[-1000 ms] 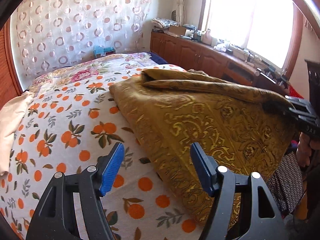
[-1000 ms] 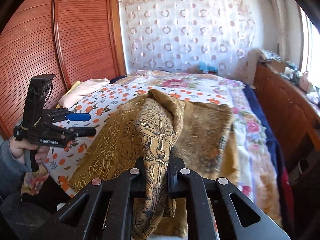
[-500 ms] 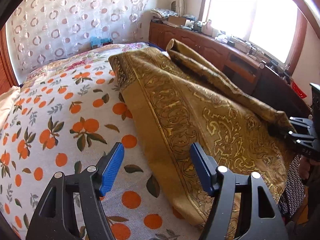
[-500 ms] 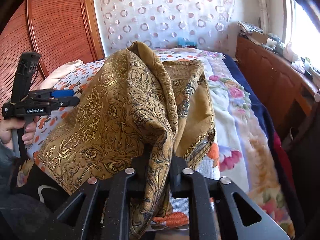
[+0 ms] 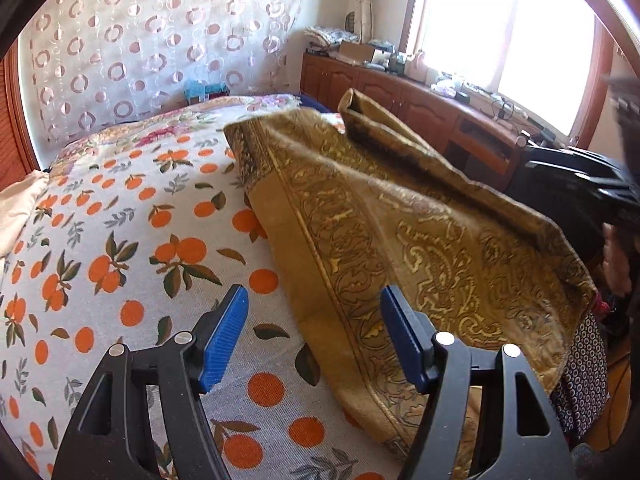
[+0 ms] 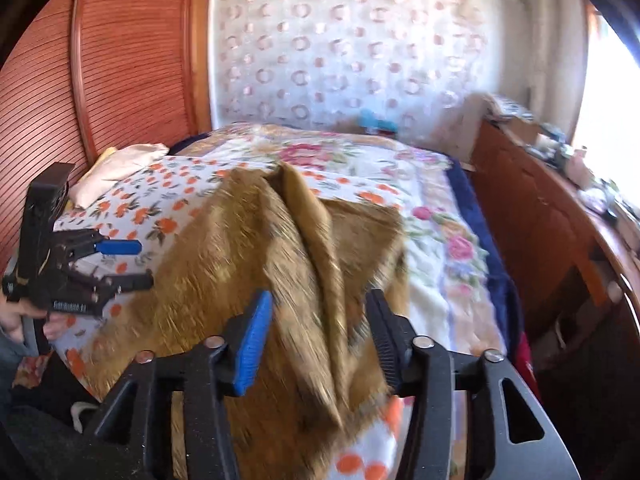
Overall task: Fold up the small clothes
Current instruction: 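Lift and fold the shirt end with the right gripper onto the bundle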
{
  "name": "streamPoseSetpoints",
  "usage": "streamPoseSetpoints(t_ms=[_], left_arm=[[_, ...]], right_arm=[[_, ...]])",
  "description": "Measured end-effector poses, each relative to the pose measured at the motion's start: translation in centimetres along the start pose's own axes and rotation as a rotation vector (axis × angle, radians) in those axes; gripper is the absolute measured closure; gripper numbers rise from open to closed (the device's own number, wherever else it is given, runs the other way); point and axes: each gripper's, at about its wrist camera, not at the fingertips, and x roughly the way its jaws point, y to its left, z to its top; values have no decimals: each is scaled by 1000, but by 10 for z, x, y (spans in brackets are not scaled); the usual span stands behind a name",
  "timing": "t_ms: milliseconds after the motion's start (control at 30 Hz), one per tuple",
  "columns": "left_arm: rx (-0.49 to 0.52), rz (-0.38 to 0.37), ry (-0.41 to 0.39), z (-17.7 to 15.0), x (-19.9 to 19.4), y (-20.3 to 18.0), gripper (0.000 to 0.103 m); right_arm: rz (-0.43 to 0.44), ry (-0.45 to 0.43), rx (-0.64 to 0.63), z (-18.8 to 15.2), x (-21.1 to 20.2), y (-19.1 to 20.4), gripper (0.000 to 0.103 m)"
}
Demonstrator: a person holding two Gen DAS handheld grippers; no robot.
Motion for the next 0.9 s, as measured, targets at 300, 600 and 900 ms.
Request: streamPoseSetpoints(t_ms=[300, 600, 900], left_arm=[[-13, 11, -29, -1, -10, 7, 34], [-30, -9, -12, -9, -4, 13, 34], [-26, -15, -6, -13, -4, 10, 34]], right_arm=[[38, 118, -67, 57, 98, 19, 44], [-12, 305, -157, 82, 162, 13, 44], [-18, 153, -146, 106, 129, -19, 98]])
